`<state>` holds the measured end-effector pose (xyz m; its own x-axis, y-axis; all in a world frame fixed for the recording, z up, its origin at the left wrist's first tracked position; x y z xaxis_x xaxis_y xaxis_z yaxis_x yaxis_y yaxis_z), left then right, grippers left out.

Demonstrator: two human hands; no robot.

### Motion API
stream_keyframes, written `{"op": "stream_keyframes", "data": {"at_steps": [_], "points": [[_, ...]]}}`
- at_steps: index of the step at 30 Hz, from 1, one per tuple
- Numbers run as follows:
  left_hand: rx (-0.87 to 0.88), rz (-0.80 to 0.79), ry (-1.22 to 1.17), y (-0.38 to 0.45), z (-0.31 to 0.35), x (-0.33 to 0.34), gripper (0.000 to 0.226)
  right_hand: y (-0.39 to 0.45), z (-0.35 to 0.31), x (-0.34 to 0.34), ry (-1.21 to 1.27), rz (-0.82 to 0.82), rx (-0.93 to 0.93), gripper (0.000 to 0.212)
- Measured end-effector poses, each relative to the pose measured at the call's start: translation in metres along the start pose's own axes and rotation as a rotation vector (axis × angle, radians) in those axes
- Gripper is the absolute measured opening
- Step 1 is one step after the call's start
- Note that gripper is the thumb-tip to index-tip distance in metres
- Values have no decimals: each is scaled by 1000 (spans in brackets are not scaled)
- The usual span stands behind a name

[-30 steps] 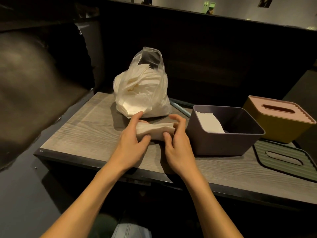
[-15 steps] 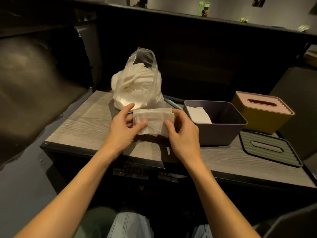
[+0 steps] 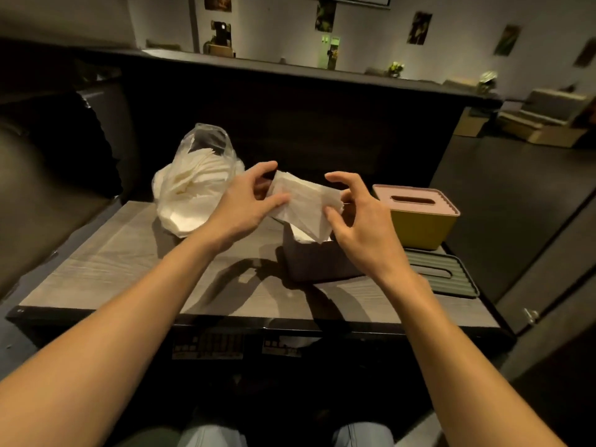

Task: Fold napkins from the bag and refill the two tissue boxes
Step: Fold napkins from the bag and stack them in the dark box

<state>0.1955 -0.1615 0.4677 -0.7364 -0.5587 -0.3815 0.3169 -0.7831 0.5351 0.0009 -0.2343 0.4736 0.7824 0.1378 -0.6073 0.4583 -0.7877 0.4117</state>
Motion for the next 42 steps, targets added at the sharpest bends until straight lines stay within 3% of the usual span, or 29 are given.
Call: {"op": "stream_keyframes", "data": {"at_steps": [4,8,13,18,23,27,33,37,42], "points": [[31,-100,88,36,12,22,63,7,15,-15,-102,92,54,32],[28,-253,181,64,14,35,59,10,24,-11,-100,129,140,30],[10,-405,351,82,12,44,61,8,25,8,-174,-31,216,54],[31,-494,502,80,0,54,56,9,27,21,-293,-86,264,38],[39,-518,622,73,-13,60,52,6,28,24,-362,-121,281,36],[128,-497,817,66,-11,68,50,5,31,22,-454,-132,264,38],[187,-463,777,68,-1,59,31,1,24,11,-331,-17,24,28],[182,-549,862,64,3,64,26,-6,12,17,-420,-118,-93,30],[246,-582,979,58,6,71,22,-9,20,33,-403,-215,-18,45]]}}
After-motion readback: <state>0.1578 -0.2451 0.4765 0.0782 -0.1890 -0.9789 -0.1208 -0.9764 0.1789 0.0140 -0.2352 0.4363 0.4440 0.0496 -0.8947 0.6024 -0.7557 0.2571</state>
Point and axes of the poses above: each hand's wrist, its own y-axis towards the middle knuckle, its own x-axis out of the palm, z = x × y, the point moved 3 cm from there along y, towards the middle knuckle, and after that the axes turned 13 degrees about x, right-handed, at the moved point
